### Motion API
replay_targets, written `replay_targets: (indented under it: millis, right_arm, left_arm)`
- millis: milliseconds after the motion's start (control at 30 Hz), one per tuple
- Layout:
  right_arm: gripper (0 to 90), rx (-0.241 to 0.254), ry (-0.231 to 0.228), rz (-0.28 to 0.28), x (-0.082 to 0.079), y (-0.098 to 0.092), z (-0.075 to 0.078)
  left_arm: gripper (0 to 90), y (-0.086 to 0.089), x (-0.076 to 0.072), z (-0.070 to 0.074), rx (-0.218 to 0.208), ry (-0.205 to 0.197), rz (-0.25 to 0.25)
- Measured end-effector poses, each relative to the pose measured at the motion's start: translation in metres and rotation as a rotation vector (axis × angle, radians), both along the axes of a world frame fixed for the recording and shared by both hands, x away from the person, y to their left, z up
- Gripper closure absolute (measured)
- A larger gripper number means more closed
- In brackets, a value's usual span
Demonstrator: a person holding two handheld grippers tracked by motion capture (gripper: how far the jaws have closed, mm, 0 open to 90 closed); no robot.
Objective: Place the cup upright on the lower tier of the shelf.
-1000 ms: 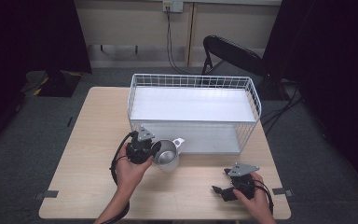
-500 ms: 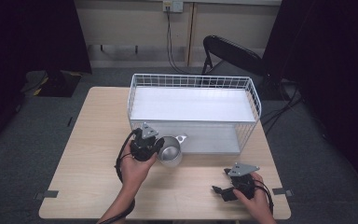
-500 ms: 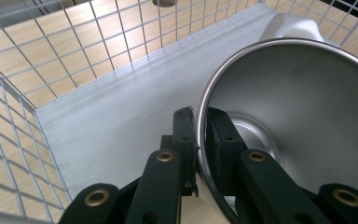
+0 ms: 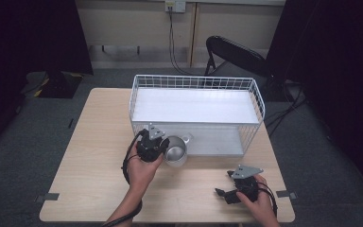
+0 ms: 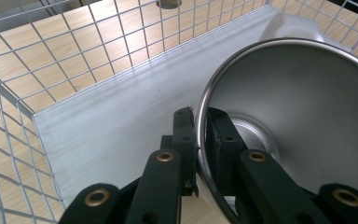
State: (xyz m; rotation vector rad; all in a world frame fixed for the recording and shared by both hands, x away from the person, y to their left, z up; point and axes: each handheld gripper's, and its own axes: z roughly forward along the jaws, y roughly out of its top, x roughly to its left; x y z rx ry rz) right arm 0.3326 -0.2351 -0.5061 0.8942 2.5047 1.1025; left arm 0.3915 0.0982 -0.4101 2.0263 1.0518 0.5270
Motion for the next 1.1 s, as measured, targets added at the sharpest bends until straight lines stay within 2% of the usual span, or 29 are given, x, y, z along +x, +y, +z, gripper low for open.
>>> replay_targets:
  millis: [267,500,567,667,733,800,1100]
  right_arm:
    - [14.4,0.0,0.0,0.001,0.0,0.0,0.0]
    - [14.4,0.0,0.0,0.0,0.0,0.0,0.0]
    - [14.4,0.0,0.0,0.001,0.0,0.0,0.0]
    - [14.4,0.0,0.0,0.001,0.0,0.0,0.0]
    - [14.4,0.0,0.0,0.001,0.0,0.0,0.0]
    - [14.4,0.0,0.0,0.001,0.0,0.0,0.0]
    - [14.4,0.0,0.0,0.002,0.0,0.0,0.0]
  left_arm:
    - [82.9,-0.002,0.003,0.001,-0.011,-0.013,0.023]
    - [82.9,-0.004,0.006,0.001,-0.004,-0.024,0.04]
    - [83.0,-0.006,0.006,0.001,-0.017,-0.026,0.047]
    - [83.0,-0.009,0.007,0.001,-0.004,-0.029,0.046]
    - [82.9,-0.011,0.007,0.001,-0.014,-0.035,0.053]
    - [82.9,-0.012,0.008,0.001,-0.004,-0.036,0.046]
    - [82.9,-0.019,0.012,-0.001,-0.008,-0.046,0.072]
